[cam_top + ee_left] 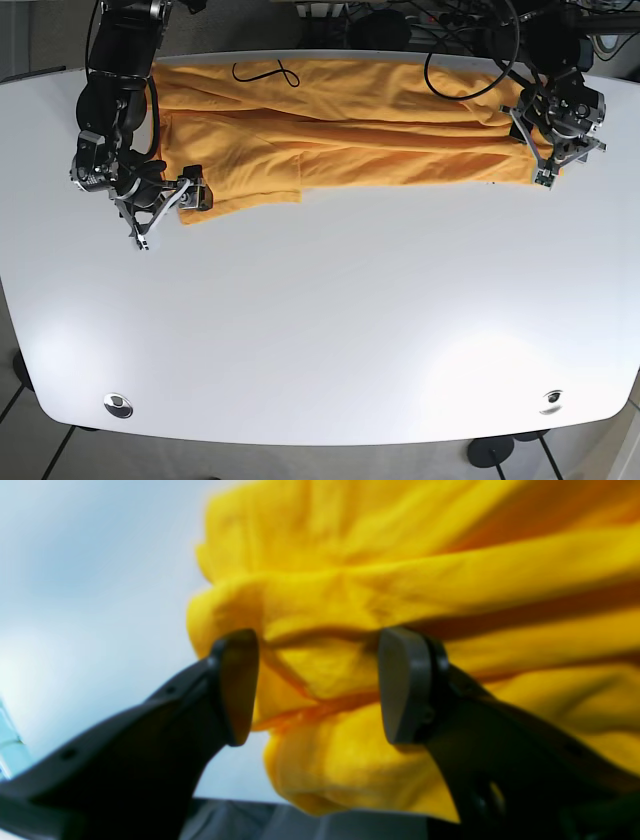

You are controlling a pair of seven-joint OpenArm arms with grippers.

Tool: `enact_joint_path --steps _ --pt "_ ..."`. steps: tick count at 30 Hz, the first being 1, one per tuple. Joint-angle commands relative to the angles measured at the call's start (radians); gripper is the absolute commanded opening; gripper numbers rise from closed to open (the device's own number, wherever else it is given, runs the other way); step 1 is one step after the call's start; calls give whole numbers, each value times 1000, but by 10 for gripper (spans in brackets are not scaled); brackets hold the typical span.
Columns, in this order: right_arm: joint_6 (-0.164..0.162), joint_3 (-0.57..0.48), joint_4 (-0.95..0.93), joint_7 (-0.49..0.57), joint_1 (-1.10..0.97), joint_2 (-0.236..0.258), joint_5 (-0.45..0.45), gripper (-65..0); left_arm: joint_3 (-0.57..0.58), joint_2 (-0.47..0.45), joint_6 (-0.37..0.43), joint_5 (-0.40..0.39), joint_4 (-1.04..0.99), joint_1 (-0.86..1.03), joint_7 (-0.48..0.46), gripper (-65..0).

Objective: Fold the T-shirt properly
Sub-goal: 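Tuck the strip's ends inward with both grippers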

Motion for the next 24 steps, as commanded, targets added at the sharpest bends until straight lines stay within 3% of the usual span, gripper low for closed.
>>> enact_joint_path --steps 1,3,5,6,9,13,16,19,22,24 --pt "3 -38 -8 23 17 7 6 -119 -7 -13 2 6 9 10 -38 -351" --pt "3 -75 -19 25 13 1 7 -124 -7 -13 2 6 6 31 -70 -397" --pt "3 -92 -23 35 4 -17 7 -208 -6 -13 2 6 6 33 -84 -404" --pt "3 -90 -19 60 -10 -29 7 -335 -6 -13 2 8 5 33 -87 -404" --pt "3 -92 -16 86 -12 -32 4 -634 -6 -13 2 8 5 31 -87 -404" --pt "5 -87 118 84 -41 -32 9 -634 -6 -13 2 8 5 31 -87 -404" --pt "-3 -64 399 20 -145 -34 9 -633 -3 -13 2 8 -41 28 -89 -404" --pt "3 37 555 -71 -242 -85 41 -633 -3 -13 2 6 -70 27 -89 -406" --pt "-5 131 560 -97 -322 -83 147 -633 -3 -13 2 6 -72 27 -90 -406" --pt "-5 151 560 -94 -360 -85 150 -631 -3 -13 2 6 -72 27 -90 -406"
